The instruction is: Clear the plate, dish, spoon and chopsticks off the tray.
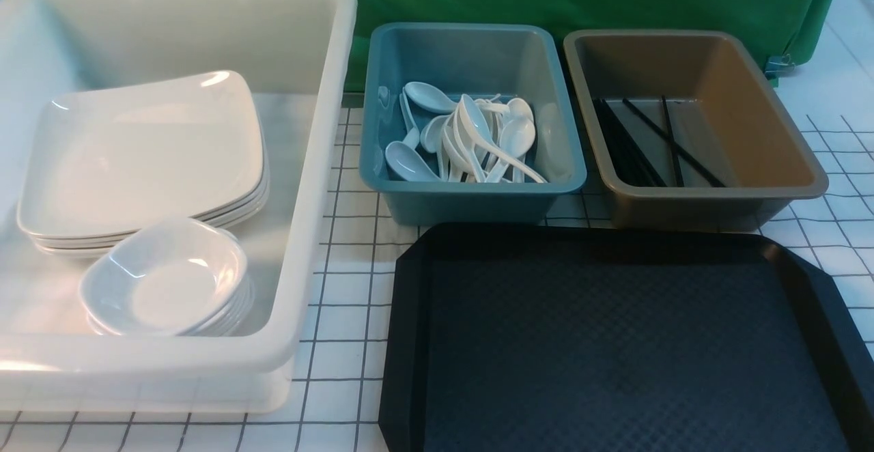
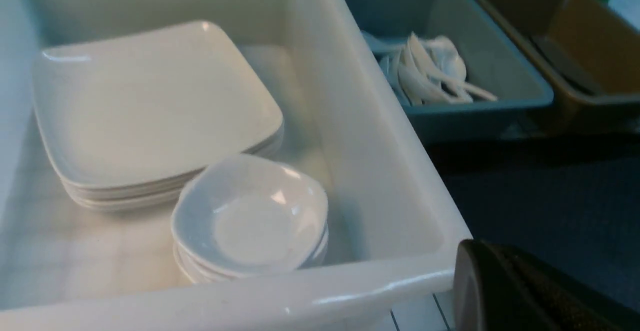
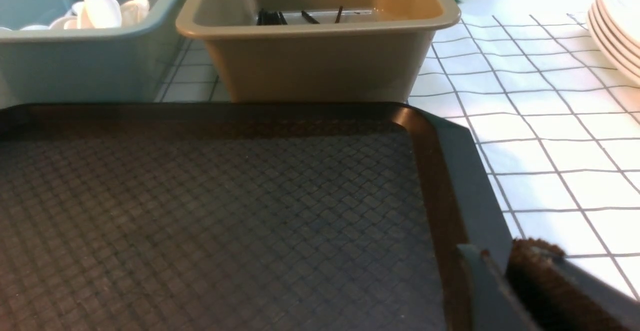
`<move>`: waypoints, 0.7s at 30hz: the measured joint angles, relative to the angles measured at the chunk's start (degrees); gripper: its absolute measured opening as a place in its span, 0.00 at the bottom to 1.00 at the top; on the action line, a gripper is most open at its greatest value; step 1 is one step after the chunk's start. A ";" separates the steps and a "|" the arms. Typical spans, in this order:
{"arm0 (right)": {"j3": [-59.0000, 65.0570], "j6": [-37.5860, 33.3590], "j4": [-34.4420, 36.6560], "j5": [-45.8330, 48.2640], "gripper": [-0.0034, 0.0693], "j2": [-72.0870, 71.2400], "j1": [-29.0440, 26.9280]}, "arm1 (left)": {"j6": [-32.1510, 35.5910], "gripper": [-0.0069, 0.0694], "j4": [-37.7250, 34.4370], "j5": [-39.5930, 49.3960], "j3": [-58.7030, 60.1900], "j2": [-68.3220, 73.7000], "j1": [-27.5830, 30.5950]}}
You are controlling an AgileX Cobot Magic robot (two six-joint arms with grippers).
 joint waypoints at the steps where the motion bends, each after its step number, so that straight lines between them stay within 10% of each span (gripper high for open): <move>1: 0.00 0.00 0.00 0.00 0.28 0.00 0.00 | 0.00 0.09 -0.07 0.00 0.46 -0.59 0.00; 11: 0.00 -0.03 0.00 0.00 0.30 0.00 0.00 | -0.32 0.09 -7.17 -11.45 14.01 -11.98 0.00; 21: 0.00 -0.05 0.00 0.00 0.33 0.00 0.00 | 1.84 0.09 3.22 -20.11 15.79 -11.98 0.00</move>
